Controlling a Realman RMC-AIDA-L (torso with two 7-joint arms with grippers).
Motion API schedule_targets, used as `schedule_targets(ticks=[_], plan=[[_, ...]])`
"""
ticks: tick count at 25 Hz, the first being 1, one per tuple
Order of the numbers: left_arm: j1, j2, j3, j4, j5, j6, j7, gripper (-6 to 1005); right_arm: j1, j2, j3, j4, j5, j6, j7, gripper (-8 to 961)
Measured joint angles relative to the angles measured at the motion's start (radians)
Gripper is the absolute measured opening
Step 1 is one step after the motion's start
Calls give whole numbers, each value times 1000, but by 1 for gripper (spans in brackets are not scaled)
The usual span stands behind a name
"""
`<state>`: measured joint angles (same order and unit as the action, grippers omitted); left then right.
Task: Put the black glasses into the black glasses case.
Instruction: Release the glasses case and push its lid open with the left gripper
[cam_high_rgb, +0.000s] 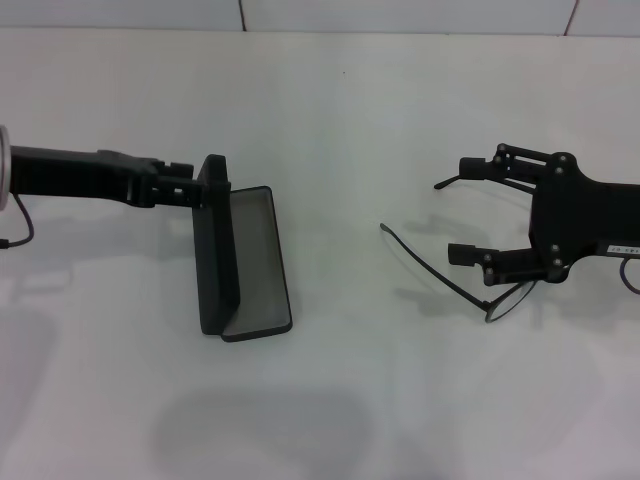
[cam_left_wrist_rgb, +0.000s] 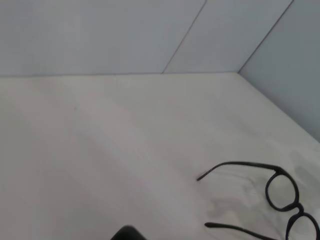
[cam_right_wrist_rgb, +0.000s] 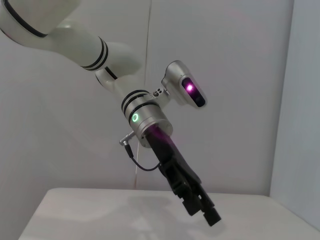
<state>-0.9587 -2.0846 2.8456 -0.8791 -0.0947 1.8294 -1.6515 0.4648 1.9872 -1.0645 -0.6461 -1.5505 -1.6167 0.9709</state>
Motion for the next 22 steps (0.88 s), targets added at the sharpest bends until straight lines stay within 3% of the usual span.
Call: schedule_targets(ticks=[22], plan=[[-14,-6,0,111,106,-174,-83,874,-3,-2,-5,-1,-1,0,-2,876]])
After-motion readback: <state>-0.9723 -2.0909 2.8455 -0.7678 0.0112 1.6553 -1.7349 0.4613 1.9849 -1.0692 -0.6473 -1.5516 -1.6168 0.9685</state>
